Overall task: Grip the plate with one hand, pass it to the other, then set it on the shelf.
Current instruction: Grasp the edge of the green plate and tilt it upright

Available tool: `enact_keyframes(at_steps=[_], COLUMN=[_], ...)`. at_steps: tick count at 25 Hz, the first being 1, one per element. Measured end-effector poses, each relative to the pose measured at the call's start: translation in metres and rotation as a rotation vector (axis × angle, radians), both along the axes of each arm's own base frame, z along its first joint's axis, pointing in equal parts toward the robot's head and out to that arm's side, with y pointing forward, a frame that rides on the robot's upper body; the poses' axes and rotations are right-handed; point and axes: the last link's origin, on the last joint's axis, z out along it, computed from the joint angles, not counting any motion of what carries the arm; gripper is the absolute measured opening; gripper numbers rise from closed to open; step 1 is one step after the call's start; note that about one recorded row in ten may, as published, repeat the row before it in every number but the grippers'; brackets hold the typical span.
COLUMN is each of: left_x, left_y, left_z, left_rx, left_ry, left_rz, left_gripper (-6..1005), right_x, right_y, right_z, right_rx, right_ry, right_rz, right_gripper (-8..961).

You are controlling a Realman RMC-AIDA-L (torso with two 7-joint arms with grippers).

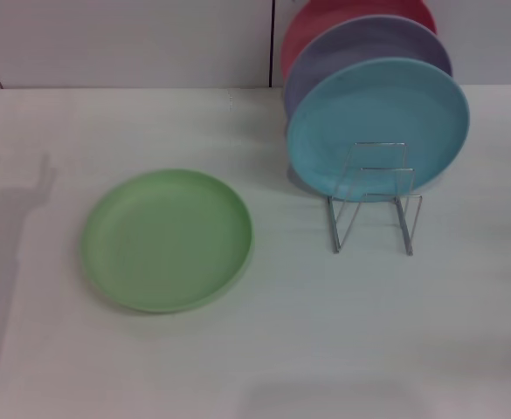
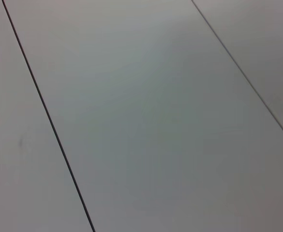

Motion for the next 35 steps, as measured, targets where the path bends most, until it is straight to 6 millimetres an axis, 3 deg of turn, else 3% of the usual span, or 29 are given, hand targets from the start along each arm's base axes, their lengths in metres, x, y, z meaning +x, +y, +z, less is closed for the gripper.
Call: enact_keyframes(at_steps=[9, 13, 20, 21, 27, 35], left_x=[0.000, 0.000, 0.008, 0.008, 0.041, 0.081], left_y=[0.003, 0.014, 0.062, 0.062, 0.083, 0.067], left_z=[0.003, 0.009, 0.036, 0.036, 0.066, 0.102], left_rx=[-0.002, -0.038, -0.246, -0.246, -0.398, -0.486], left_ry=[-0.003, -0.020, -0.082, -0.082, -0.058, 0.047], left_rz=[-0.002, 0.012, 0.136, 0.136, 0.248, 0.337], left_gripper=[804, 803, 802, 802, 801, 800], right_x=[0.000, 0.000, 0.000, 0.000, 0.000, 0.000], right_y=[0.000, -0.001, -0.001, -0.001, 0.000, 0.000], right_z=[-0.001, -0.003, -0.004, -0.004, -0.004, -0.005], right_rx=[-0.002, -0.004, -0.008, -0.008, -0.010, -0.010], right_ry=[0.003, 0.006, 0.009, 0.009, 0.010, 0.010], right_rz=[-0.002, -0.004, -0.006, -0.006, -0.005, -0.005], right_gripper=[647, 646, 646, 646, 647, 647])
